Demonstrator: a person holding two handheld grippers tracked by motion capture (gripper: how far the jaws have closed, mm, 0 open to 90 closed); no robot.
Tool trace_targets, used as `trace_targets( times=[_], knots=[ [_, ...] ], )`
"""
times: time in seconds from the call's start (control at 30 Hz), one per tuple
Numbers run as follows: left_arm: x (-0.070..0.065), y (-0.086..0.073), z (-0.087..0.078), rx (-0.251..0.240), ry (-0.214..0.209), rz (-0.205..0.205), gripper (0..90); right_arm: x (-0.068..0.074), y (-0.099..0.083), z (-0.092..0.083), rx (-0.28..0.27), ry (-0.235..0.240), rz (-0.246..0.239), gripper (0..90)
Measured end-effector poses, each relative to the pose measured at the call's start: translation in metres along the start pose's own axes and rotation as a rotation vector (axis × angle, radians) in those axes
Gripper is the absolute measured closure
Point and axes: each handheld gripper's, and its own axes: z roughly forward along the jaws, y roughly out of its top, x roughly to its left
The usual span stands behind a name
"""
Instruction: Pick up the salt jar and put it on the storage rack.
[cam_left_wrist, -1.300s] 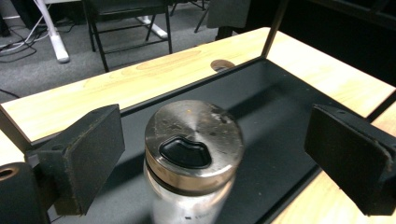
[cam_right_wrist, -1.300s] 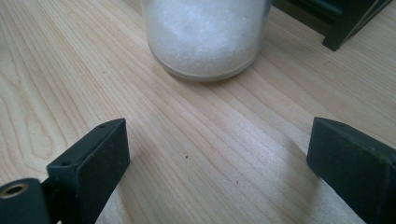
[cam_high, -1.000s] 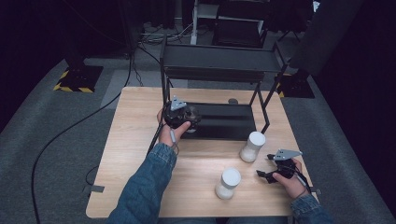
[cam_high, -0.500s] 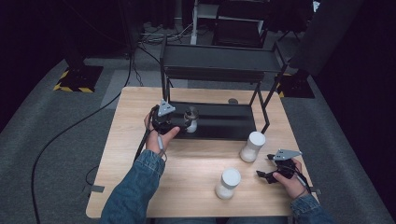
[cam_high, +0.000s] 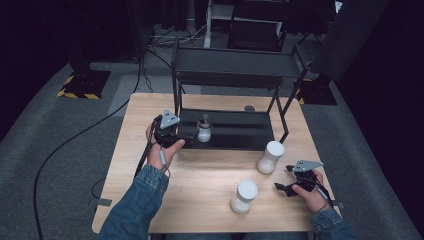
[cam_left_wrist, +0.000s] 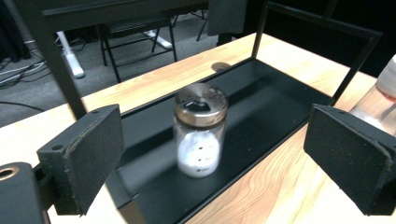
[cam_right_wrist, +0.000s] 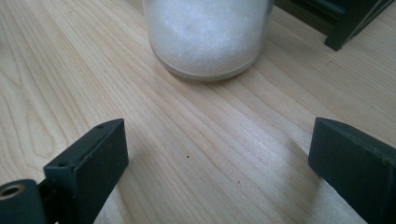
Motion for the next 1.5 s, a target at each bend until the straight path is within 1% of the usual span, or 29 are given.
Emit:
trace_targets(
  times=[0.4, 0.5, 0.57, 0.8, 1.07, 1.27, 1.5],
  knots=[
    [0.007, -0.009, -0.023, 0.007, 0.023, 0.000, 5.3, 0.000, 0.000, 0.000, 0.000, 0.000, 0.000, 4.9],
    [0.009, -0.012, -0.027, 0.007, 0.032, -0.010, 5.3, 0.000, 0.000, 0.000, 0.000, 0.000, 0.000, 4.9],
    [0.009, -0.014, -0.029, 0.012, 0.035, -0.009, 5.3, 0.000, 0.000, 0.000, 0.000, 0.000, 0.000, 4.9],
    [0.011, -0.021, -0.036, 0.017, 0.032, -0.017, 5.3, 0.000, 0.000, 0.000, 0.000, 0.000, -0.001, 4.8],
    [0.014, -0.029, -0.045, 0.011, 0.031, -0.026, 5.3, 0.000, 0.000, 0.000, 0.001, 0.001, 0.000, 4.8],
    [0.015, -0.035, -0.053, 0.015, 0.038, -0.027, 5.3, 0.000, 0.000, 0.000, 0.001, 0.002, -0.001, 4.8],
    [0.016, -0.045, -0.064, 0.013, 0.060, -0.030, 5.5, 0.000, 0.000, 0.000, 0.001, 0.002, -0.001, 4.8]
  ],
)
